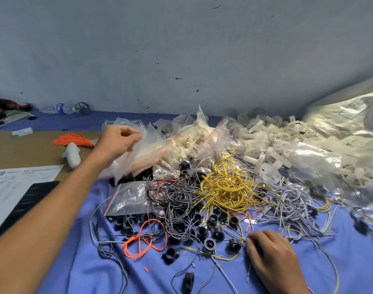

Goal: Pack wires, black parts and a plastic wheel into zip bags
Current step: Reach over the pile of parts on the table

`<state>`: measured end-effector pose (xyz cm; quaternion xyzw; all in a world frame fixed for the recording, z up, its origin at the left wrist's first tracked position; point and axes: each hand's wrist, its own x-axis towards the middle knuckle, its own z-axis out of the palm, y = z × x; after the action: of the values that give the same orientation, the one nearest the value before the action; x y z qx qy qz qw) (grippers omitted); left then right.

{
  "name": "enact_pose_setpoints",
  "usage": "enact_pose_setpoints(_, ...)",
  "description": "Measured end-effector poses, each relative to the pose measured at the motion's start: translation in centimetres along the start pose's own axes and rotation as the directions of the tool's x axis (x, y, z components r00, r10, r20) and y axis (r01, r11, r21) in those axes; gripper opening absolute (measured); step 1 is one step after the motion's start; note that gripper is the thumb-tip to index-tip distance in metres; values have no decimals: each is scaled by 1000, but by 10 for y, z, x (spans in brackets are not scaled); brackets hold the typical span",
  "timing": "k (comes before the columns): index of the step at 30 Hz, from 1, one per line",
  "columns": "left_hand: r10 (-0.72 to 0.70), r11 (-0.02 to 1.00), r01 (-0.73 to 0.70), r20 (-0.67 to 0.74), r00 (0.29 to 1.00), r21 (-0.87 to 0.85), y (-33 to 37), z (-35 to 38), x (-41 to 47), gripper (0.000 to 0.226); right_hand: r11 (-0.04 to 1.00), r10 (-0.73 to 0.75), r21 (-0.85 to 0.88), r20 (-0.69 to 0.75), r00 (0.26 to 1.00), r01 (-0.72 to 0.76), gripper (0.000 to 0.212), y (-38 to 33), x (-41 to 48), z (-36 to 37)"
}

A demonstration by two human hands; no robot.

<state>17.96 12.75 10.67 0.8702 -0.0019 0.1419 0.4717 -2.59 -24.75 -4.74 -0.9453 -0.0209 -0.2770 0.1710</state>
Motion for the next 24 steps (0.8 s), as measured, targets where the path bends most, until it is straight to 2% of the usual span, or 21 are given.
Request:
enact_pose_setpoints(3, 53, 974, -11, 182, 982, -226, 47, 19, -59, 22, 987, 102, 126, 3, 995, -102, 17, -17, 8, -21)
enact_pose_setpoints(4, 62, 960, 10, 249, 967, -279, 61, 33, -85, 27, 964, 124, 239, -7, 992, -119, 18, -31, 14, -33)
enact_pose_setpoints(5, 82, 951, 14, 297, 951, -308, 72, 52, -111, 26, 902, 150, 406, 28, 988, -149, 22, -49, 21, -44)
enact_pose_setpoints(7, 140, 939, -18, 337, 931, -343, 91, 92, -158, 16, 658, 141, 713, 196, 970, -240, 30, -82, 28, -57)
enact_pose_setpoints(8, 156, 922, -10, 348, 924, -387, 98, 108, -176, 12, 589, 101, 767, 243, 965, -255, 31, -93, 28, -59)
enact_pose_setpoints(9, 148, 899, 25, 355, 923, -438, 102, 118, -189, 11, 569, 83, 786, 238, 968, -242, 32, -98, 26, -60)
enact_pose_setpoints(11, 105, 858, 120, 398, 912, -500, 102, 125, -202, 10, 539, 161, 805, 190, 969, -247, 34, -99, 18, -65)
enact_pose_setpoints(13, 102, 867, 182, 521, 847, -464, 98, 125, -208, 15, 547, 267, 798, 119, 956, -252, 27, -91, 7, -70)
enact_pose_setpoints(15, 135, 930, 98, 576, 807, -355, 94, 126, -218, 13, 610, 293, 757, 60, 954, -235, 17, -87, -3, -70)
enact_pose_setpoints(16, 166, 954, 8, 547, 821, -301, 93, 127, -222, 7, 665, 274, 714, 38, 961, -218, 14, -86, -7, -69)
enact_pose_setpoints(18, 233, 970, -174, 434, 870, -172, 93, 130, -227, 11, 771, 217, 612, 11, 976, -178, 23, -86, -14, -65)
enact_pose_setpoints(21, 221, 974, -227, 226, 949, 0, 93, 124, -225, 14, 858, 183, 481, 38, 982, -178, 31, -83, -18, -67)
enact_pose_setpoints(23, 286, 950, -297, 112, 952, 100, 91, 121, -223, 17, 935, 165, 285, 179, 970, -211, 34, -75, -18, -67)
enact_pose_setpoints(24, 335, 927, -347, 100, 937, 141, 90, 120, -225, 19, 955, 167, 195, 272, 948, -224, 35, -72, -18, -68)
